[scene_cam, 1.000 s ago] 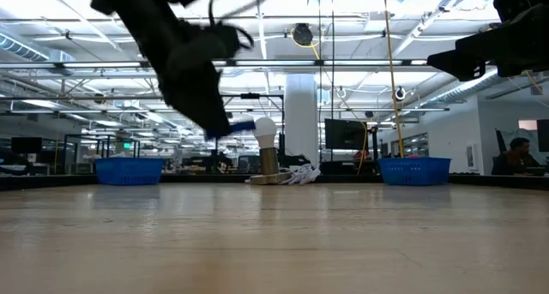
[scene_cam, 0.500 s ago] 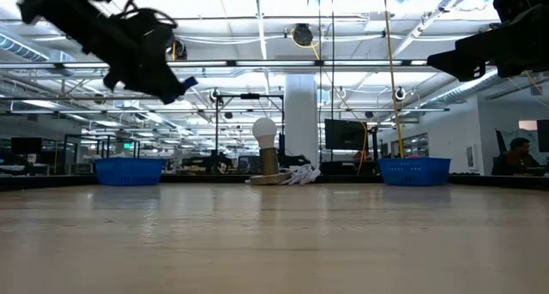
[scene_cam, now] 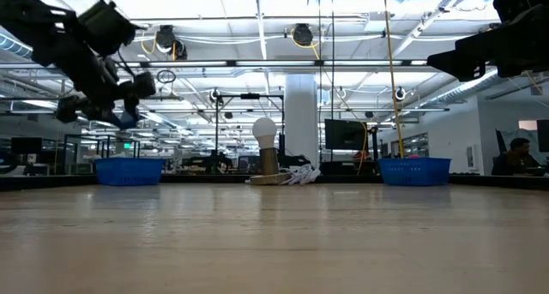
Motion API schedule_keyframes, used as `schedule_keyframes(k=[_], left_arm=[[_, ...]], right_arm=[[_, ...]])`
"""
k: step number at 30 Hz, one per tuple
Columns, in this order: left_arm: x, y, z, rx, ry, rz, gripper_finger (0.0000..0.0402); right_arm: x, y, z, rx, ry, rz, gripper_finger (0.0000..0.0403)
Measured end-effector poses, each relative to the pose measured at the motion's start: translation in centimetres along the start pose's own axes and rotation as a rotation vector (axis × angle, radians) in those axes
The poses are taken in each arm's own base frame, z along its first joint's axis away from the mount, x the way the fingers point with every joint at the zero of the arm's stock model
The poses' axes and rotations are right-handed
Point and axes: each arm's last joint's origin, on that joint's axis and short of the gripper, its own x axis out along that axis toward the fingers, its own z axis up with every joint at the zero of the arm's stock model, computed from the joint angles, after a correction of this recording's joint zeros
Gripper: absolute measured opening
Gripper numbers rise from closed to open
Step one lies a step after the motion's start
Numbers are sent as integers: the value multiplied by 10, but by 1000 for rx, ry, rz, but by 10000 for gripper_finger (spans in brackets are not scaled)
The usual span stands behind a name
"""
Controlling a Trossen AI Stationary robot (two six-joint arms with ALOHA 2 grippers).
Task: Pick & Place Office items
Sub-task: Put the blue digital timer into the left blue bin, then return to Home Position
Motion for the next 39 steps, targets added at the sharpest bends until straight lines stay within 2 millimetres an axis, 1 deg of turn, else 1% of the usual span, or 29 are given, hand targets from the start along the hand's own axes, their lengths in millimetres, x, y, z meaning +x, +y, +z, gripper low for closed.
schedule_keyframes(k=[5,10,15,17,20,25,29,31,34,39], left_arm=[[24,13,3,-54,60,98,153],[47,19,-6,-45,152,157,153],[63,19,-14,-46,166,185,153],[68,20,-16,-48,175,189,161],[72,21,-18,-49,183,200,189],[75,21,-18,-61,199,183,225],[74,19,-16,-71,197,149,241],[72,18,-14,-49,205,126,247],[67,14,-9,-14,238,28,253],[49,5,5,-2,311,-239,254]], right_arm=[[0,0,0,0,0,0,343],[0,0,0,0,0,0,343],[0,0,0,0,0,0,343],[0,0,0,0,0,0,343],[0,0,0,0,0,0,343],[0,0,0,0,0,0,343],[0,0,0,0,0,0,343],[0,0,0,0,0,0,343],[0,0,0,0,0,0,343],[0,0,0,0,0,0,343]])
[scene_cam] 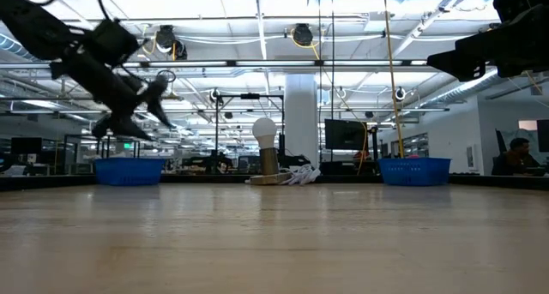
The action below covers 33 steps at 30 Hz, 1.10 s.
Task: Pick & Place Office items
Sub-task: Return to Home Position
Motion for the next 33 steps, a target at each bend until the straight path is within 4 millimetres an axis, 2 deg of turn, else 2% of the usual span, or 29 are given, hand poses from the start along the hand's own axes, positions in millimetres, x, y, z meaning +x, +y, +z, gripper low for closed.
schedule_keyframes(k=[9,13,17,23,27,33], left_arm=[[-48,-21,11,248,71,-576,255],[-62,-24,12,364,60,-720,255],[-71,-27,9,368,101,-809,255],[-83,-40,-9,435,64,-896,255],[-91,-53,-29,472,62,-948,255],[-117,-70,-52,607,-42,-1092,255]], right_arm=[[0,0,0,0,0,0,343],[0,0,0,0,0,0,343],[0,0,0,0,0,0,343],[0,0,0,0,0,0,343],[0,0,0,0,0,0,343],[0,0,0,0,0,0,343]])
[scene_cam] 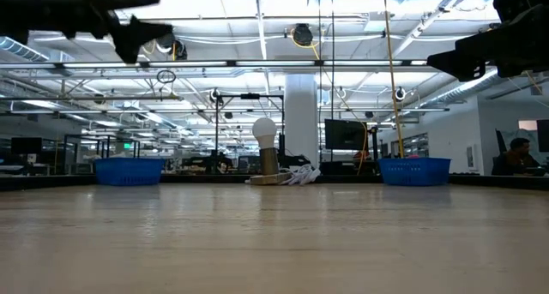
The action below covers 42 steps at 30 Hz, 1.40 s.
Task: Pick & Place Office items
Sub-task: Return to Home Position
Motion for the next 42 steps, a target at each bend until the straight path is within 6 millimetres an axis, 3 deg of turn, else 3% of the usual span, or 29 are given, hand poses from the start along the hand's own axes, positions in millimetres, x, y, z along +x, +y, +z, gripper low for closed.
schedule_keyframes(k=[4,10,19,33,42], left_arm=[[-10,-14,5,119,-74,26,255],[-37,-14,11,127,-146,152,255],[-66,-15,15,167,-232,94,255],[-53,1,-44,146,-331,83,255],[-52,2,-49,190,-271,99,255]], right_arm=[[0,0,0,0,0,0,343],[0,0,0,0,0,0,343],[0,0,0,0,0,0,343],[0,0,0,0,0,0,343],[0,0,0,0,0,-1,343]])
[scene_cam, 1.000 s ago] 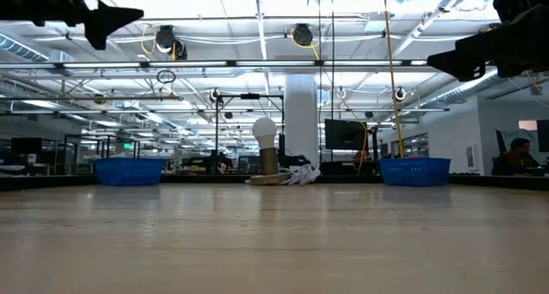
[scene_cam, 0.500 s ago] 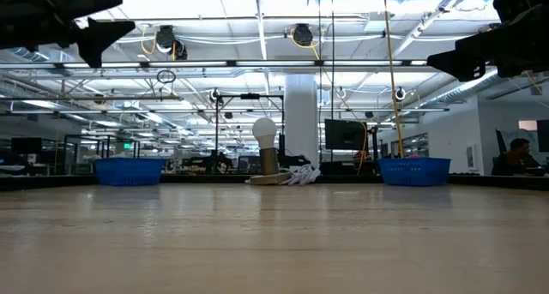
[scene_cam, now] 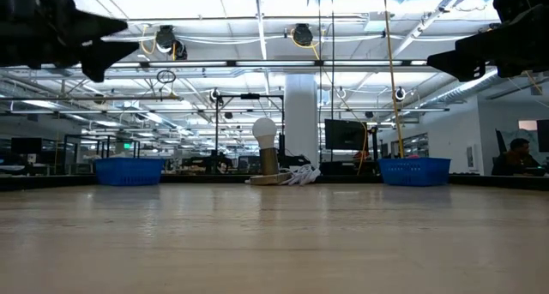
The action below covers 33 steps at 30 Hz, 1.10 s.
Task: Pick & Place Office items
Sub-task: Return to Home Position
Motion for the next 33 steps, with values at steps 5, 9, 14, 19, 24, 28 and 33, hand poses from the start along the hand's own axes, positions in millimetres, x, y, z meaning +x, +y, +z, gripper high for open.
schedule_keyframes(k=[5,9,14,19,24,28,33], left_arm=[[-1,1,-11,47,108,3,255],[-1,1,-17,13,172,9,255],[-2,1,-18,70,186,5,255],[-1,1,-16,67,167,5,255],[-1,1,-16,68,164,5,255],[-1,1,-16,70,163,5,255],[-1,1,-16,70,163,5,255]], right_arm=[[0,0,0,0,0,0,343],[0,0,0,0,0,0,343],[0,0,0,0,0,1,343],[0,0,0,0,0,0,343],[0,0,0,0,0,1,343],[0,0,0,0,0,0,343],[0,0,0,0,0,0,343]])
